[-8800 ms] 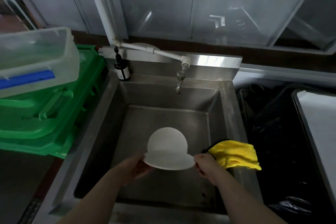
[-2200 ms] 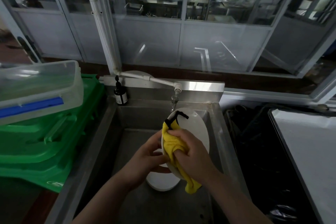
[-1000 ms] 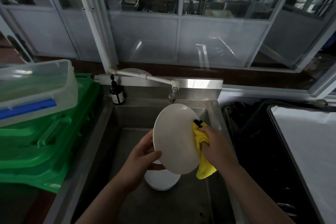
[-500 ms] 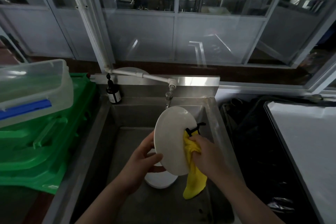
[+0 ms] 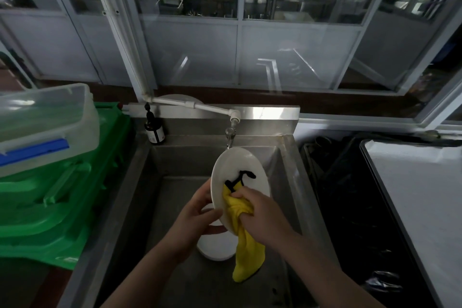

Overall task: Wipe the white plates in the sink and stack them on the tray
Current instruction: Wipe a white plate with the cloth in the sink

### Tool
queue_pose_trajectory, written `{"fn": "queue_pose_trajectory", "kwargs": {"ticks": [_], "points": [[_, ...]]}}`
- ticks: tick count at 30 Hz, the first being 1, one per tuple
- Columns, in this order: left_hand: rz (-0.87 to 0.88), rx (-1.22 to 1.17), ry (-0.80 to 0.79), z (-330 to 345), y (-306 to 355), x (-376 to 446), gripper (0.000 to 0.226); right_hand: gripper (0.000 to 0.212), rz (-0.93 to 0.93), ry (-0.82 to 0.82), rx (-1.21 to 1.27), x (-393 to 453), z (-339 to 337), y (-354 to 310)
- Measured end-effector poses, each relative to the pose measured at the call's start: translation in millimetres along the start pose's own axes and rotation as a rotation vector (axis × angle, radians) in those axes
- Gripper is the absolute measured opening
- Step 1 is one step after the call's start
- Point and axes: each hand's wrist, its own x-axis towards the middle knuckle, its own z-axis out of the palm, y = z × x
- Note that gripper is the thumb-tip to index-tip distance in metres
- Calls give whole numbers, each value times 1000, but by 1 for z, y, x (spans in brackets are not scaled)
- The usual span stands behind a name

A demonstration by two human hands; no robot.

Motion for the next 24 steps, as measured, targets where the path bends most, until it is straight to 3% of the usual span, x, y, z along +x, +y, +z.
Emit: {"fn": "queue_pose_trajectory", "kwargs": {"ticks": [13,24], "points": [[-71,-124,7,-7,-13,-2,59,39,23,-278,219,5,-6,-7],[-41,-89,154,-3,-19,0,55,39,89,-243,79,6,2,18]]}}
